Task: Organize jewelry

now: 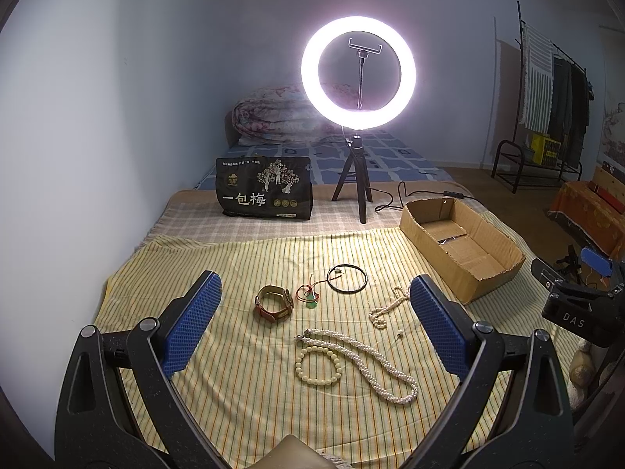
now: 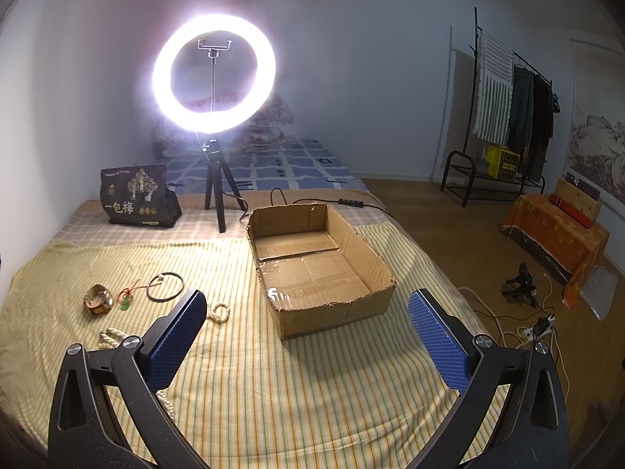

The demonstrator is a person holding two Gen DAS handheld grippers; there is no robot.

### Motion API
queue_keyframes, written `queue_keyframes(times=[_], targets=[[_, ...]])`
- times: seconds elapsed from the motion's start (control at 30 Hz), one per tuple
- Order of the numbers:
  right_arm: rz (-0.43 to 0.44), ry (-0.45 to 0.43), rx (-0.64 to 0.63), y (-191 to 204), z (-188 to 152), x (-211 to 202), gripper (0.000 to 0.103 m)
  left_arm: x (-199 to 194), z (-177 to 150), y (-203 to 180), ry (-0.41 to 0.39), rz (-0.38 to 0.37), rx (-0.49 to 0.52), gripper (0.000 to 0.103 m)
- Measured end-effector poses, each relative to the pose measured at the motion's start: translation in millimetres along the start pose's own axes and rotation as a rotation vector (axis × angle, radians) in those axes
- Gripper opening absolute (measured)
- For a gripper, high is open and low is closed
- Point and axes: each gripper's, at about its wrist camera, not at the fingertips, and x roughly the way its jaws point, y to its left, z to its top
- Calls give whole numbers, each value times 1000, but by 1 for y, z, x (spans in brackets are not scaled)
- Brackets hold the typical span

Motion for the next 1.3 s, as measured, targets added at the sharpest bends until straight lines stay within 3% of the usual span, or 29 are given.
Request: queue_keyframes(times=[0.67, 0.93, 1.13, 1.3], targets=[[2, 2, -1, 0, 0, -1, 103, 0, 0, 1, 0, 3, -1, 99], [4, 11, -19, 3, -4, 2, 103, 13, -1, 18, 22, 29, -33, 99], [36, 32, -52, 10, -6, 8, 103, 28, -2, 36, 49, 70, -61, 99], [124, 32, -107, 21, -14, 14, 103, 47, -6, 55, 90, 109, -78, 99]])
